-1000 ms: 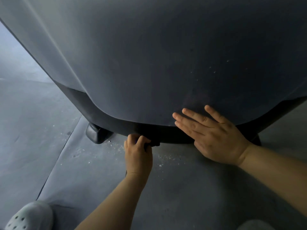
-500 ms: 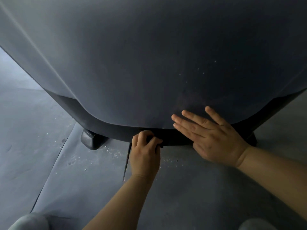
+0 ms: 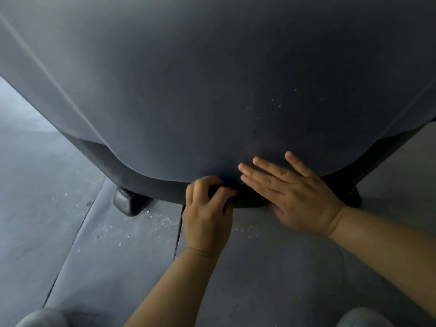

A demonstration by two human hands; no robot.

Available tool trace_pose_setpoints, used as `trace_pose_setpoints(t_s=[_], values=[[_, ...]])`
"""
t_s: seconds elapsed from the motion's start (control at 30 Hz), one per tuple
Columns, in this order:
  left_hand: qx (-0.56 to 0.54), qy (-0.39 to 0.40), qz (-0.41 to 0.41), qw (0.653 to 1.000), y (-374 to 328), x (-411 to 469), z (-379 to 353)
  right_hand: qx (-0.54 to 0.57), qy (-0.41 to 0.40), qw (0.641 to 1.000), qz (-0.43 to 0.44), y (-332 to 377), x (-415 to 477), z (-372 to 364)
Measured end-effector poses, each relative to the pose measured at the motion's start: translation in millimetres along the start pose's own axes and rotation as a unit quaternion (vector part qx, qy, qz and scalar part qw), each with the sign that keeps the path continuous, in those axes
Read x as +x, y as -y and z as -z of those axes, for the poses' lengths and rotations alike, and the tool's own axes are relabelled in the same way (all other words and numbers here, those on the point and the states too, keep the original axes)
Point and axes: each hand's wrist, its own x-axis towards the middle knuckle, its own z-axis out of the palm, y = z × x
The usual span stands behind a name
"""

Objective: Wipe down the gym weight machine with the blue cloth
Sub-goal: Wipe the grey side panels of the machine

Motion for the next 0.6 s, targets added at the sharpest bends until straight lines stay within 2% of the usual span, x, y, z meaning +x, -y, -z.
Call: trace_pose_setpoints(t_s=[0.13,0.23,0.4,0.47,0.6], values=[[0.032,0.118,0.053,0.991,37.4,-33.6,-14.3,-0.002,0.010,1.000,0.003,0.6,0.6,6.2],[0.042,0.183,0.055,0.981,46.9,-50.1,-25.1,0.012,0.029,0.999,-0.004,2.3,-2.0,8.9],[0.023,0.306,0.084,0.948,53.6,-75.6,-35.8,0.025,0.068,0.997,-0.006,2.2,-5.7,11.7],[-0.001,0.292,0.080,0.953,43.6,-71.3,-29.4,0.029,0.092,0.995,-0.004,1.9,-4.9,16.8],[-0.079,0.176,0.044,0.980,-4.6,-28.3,-0.7,0.087,0.133,0.987,-0.018,2.3,-3.7,37.5]])
